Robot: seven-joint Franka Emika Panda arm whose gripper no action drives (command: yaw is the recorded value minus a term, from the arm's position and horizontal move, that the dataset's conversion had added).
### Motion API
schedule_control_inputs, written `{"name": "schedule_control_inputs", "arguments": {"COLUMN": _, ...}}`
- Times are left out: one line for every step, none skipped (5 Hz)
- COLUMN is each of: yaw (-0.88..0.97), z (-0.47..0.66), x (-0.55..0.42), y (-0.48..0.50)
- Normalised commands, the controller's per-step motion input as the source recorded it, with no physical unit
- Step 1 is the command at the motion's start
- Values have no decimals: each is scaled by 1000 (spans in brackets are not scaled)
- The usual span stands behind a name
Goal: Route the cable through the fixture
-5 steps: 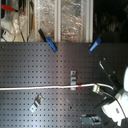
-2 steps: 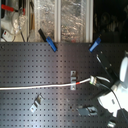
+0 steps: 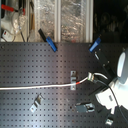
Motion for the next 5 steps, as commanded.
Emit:
{"name": "schedule_control_inputs", "arguments": {"yaw": 0, "z": 4, "x": -186, "y": -106}}
{"name": "schedule_control_inputs", "arguments": {"yaw": -309, "z": 12, "x": -488, "y": -274}}
{"name": "schedule_control_inputs", "arguments": {"yaw": 0, "z": 0, "x": -10, "y": -6}}
{"name": "schedule_control_inputs", "arguments": {"yaw": 34, "z": 3, "x": -163, "y": 27}}
{"name": "schedule_control_inputs", "arguments": {"yaw": 83, "z": 0, "x": -541, "y": -46}}
